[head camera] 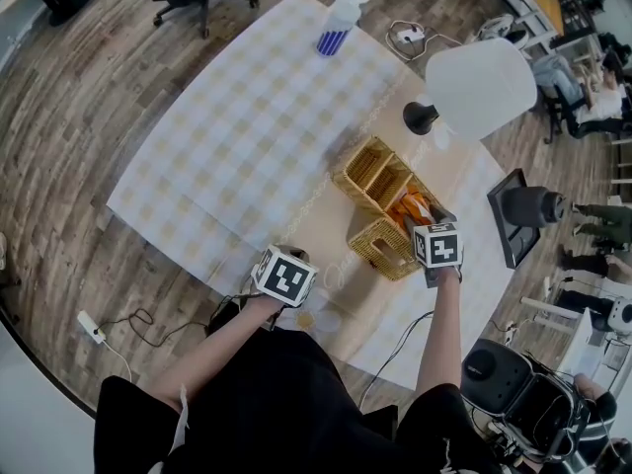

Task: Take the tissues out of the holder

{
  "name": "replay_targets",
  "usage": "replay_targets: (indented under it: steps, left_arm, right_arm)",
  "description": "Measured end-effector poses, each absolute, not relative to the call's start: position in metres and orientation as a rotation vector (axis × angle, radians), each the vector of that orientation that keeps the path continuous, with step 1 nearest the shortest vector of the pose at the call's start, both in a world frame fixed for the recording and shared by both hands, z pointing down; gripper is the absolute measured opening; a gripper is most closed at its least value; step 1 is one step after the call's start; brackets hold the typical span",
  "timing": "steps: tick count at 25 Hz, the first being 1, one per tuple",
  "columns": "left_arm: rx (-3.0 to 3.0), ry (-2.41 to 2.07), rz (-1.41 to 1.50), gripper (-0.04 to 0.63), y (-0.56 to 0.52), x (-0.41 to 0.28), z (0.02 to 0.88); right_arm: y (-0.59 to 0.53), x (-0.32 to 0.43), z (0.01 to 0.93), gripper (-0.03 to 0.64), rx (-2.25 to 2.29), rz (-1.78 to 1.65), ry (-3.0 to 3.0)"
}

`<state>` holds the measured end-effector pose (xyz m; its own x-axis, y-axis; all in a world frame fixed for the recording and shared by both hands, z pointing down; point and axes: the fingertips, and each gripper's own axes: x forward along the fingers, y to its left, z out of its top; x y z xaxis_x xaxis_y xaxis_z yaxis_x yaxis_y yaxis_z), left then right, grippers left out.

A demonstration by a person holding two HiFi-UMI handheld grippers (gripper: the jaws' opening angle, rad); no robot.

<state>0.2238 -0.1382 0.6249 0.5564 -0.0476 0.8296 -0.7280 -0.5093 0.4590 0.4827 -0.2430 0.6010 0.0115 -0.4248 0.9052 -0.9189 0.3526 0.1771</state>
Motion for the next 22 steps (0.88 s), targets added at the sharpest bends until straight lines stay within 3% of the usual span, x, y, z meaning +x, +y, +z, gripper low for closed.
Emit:
replay_targets:
  steps: [9, 22]
  left_arm:
    - [1.929, -0.621, 1.001, -0.002, -0.1350, 0.2255, 0.6260]
    - [1.917, -0.625, 0.996, -0.002, -0.1315, 0.2207, 0.6284]
  right_arm:
    - [-0.2403, 0.4816, 0.6049, 0.262, 1.226, 0.648, -1.588]
    - [-0.2371, 0.4825, 0.6091, 0.104, 1.200, 0.591, -1.543]
